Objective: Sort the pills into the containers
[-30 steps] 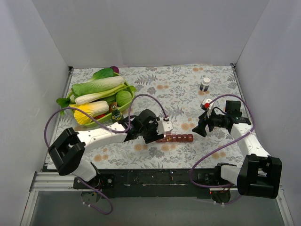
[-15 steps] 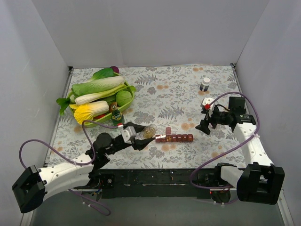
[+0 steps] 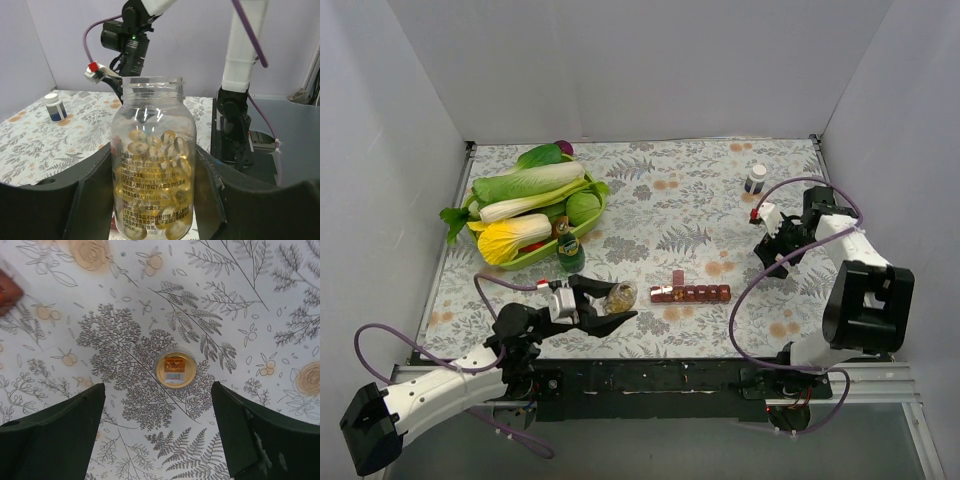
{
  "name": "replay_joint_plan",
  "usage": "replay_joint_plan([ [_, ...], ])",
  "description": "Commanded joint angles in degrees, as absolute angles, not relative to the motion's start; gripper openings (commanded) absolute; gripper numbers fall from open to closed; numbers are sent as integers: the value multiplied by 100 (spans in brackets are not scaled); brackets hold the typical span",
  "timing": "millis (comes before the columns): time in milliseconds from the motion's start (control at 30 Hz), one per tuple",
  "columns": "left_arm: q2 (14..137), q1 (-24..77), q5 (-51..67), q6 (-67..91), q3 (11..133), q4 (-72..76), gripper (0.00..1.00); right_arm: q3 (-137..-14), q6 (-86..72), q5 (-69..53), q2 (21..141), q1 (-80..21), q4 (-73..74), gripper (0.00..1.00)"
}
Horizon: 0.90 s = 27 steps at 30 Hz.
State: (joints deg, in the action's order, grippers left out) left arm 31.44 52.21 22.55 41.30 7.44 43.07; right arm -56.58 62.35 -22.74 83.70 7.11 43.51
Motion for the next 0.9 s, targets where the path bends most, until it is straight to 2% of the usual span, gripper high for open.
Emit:
replay_joint_plan([
  [0, 2769, 5212, 2426, 4157, 686, 3605, 0, -6283, 5328, -1301, 9086, 738, 4140, 94],
  [100, 2567, 5221, 2391, 4280, 545, 3770, 0, -6380, 5168, -1248, 9411, 729, 4061, 92],
  [233, 2636, 5229, 2338, 4245, 615, 3630, 0, -6513, 5001, -1265, 9747, 703, 4245, 81],
  [333, 2689, 5221, 2355, 4210, 650, 3604, 0, -6390, 4992, -1309, 9791, 694, 4271, 77],
  [500, 2777, 5221, 2426, 4254, 729, 3542, 0, -6188, 4957, -1494, 9738, 677, 4166, 75],
  [700, 2760, 5229, 2373, 4385, 791, 3331, 0, -5942, 4904, -1433, 9853, 580, 3841, 67],
  [800, 2733, 5229, 2320, 4509, 747, 3305, 0, -5793, 4878, -1301, 9826, 536, 3613, 57],
  [833, 2699, 5229, 2286, 4552, 738, 3305, 0, -5775, 4878, -1283, 9809, 536, 3560, 45],
  [867, 2690, 5229, 2276, 4614, 721, 3296, 0, -5766, 4869, -1266, 9791, 527, 3533, 38],
])
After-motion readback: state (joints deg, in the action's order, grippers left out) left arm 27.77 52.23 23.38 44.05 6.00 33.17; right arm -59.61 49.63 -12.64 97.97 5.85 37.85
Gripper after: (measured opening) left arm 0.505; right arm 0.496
